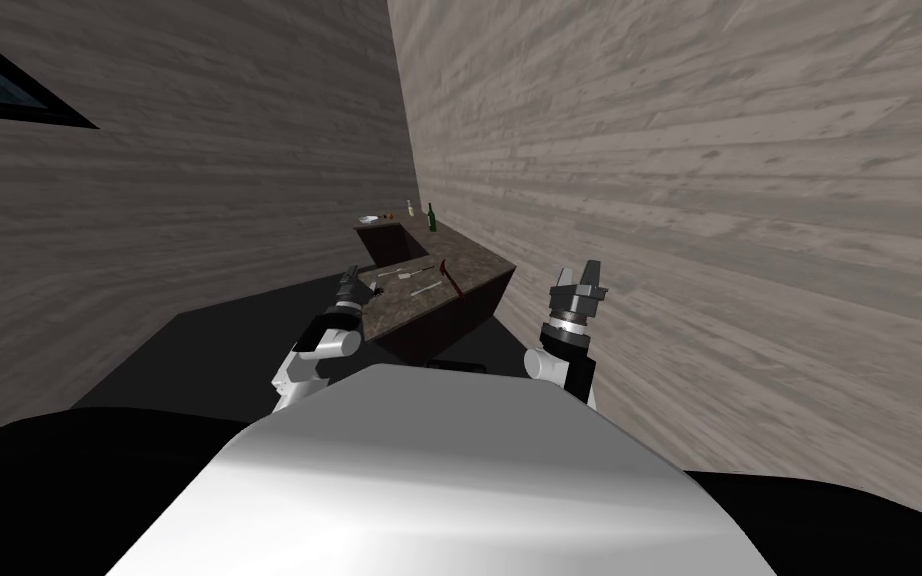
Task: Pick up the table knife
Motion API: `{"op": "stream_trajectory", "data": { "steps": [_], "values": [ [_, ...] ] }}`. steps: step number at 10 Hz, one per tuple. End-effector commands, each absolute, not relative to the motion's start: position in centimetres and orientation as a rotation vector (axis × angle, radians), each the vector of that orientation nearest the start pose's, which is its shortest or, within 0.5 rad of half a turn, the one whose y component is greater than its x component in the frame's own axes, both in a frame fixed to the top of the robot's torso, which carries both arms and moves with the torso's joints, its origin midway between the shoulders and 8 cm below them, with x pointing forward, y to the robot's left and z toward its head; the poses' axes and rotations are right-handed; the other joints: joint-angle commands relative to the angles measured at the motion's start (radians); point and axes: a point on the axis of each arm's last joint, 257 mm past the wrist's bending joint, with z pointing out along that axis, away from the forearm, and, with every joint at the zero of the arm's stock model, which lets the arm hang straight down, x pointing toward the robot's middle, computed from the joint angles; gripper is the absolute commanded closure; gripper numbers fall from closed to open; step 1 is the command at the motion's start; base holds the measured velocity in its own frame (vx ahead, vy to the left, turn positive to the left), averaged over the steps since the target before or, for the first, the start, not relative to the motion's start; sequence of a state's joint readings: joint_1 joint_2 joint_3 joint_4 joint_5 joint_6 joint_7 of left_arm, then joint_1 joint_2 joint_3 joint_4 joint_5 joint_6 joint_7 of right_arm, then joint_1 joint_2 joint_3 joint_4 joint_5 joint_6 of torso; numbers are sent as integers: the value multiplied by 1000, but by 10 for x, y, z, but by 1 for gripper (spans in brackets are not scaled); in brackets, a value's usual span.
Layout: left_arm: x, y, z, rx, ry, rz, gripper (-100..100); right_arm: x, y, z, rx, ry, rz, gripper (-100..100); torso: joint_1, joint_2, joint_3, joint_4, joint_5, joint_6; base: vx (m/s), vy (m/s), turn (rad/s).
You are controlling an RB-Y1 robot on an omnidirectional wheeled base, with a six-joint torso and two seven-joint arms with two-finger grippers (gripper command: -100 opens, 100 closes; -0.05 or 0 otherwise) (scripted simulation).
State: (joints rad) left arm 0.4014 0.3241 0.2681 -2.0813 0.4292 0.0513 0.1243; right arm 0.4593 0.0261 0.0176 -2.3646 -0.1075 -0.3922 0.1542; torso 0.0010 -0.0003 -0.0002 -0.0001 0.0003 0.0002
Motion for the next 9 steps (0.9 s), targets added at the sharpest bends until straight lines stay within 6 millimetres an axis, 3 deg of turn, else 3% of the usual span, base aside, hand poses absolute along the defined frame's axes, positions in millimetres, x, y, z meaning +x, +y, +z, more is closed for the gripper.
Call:
{"op": "stream_trajectory", "data": {
  "steps": [1, 5, 9],
  "values": [
    [422, 427, -122, -1309, 923, -1216, -100, 345, -282, 54, 676, 563, 1269, 0, 0, 0, 0, 0, 0, 0, 0, 14, -44],
    [426, 448, -141, -1443, 931, -1226, -100, 345, -282, 54, 676, 563, 1269, 0, 0, 0, 0, 0, 0, 0, 6, 11, -49],
    [426, 458, -165, -1565, 966, -1200, -100, 345, -282, 54, 676, 563, 1269, 0, -1, -1, 0, 0, 0, 0, 9, 7, -45]
  ]
}}
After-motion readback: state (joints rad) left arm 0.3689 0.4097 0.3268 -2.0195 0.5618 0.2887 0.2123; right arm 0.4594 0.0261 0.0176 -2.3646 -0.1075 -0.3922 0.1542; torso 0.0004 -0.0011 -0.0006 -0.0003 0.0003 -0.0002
